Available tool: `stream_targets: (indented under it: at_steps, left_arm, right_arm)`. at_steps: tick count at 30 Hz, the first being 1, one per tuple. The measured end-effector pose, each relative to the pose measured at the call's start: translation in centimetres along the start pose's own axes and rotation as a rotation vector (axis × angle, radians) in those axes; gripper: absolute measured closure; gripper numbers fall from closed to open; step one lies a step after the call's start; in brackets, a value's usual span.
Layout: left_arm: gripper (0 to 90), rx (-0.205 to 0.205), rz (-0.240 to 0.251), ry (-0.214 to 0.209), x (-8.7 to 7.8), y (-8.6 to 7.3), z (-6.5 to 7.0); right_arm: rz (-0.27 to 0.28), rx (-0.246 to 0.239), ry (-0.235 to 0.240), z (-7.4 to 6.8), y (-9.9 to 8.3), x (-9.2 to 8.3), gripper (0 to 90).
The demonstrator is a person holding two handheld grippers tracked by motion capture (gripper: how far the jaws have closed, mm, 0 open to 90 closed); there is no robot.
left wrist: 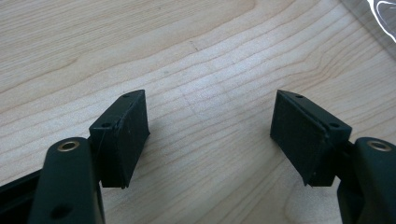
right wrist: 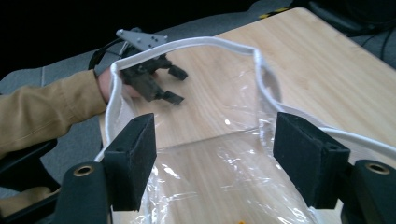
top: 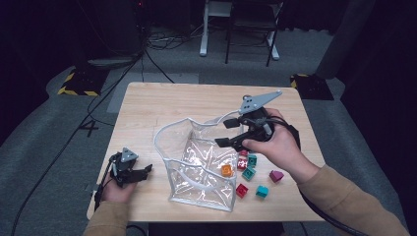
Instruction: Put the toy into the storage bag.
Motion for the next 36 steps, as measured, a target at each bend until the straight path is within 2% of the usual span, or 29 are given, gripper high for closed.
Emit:
stream_targets:
  at_steps: [11,19,24,30,36]
  left_arm:
    - [28.1,-0.004,-0.001,0.003,0.0,0.0,-0.1]
    - [28.0,-0.008,-0.004,0.005,0.0,0.0,-0.1]
    - [28.0,-0.010,-0.004,0.008,0.0,0.0,-0.1]
    - [27.9,-0.023,-0.003,0.009,0.0,0.0,-0.2]
    - [27.7,-0.022,-0.004,0.009,0.0,0.0,-0.2]
  right_arm:
    - [0.058,0.043,-0.045,2.9,-2.1,-3.1,31.0]
    - [0.077,0.075,-0.075,5.2,-3.9,-4.4,30.9]
    - [0.079,0.109,-0.100,7.1,-5.0,-4.5,30.2]
    - [0.098,0.137,-0.094,8.6,-5.9,-4.2,29.9]
    - [0.095,0.149,-0.102,10.2,-6.4,-3.1,29.9]
Point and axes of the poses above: each handheld gripper's, and its own axes: x roughly forward along the jaws, y roughly out of its top, z roughly to its right, the point moved 8 cm from there along x, roughly forward along the jaws, and after that the axes turned 15 degrees about -z, right-handed, at the moved point
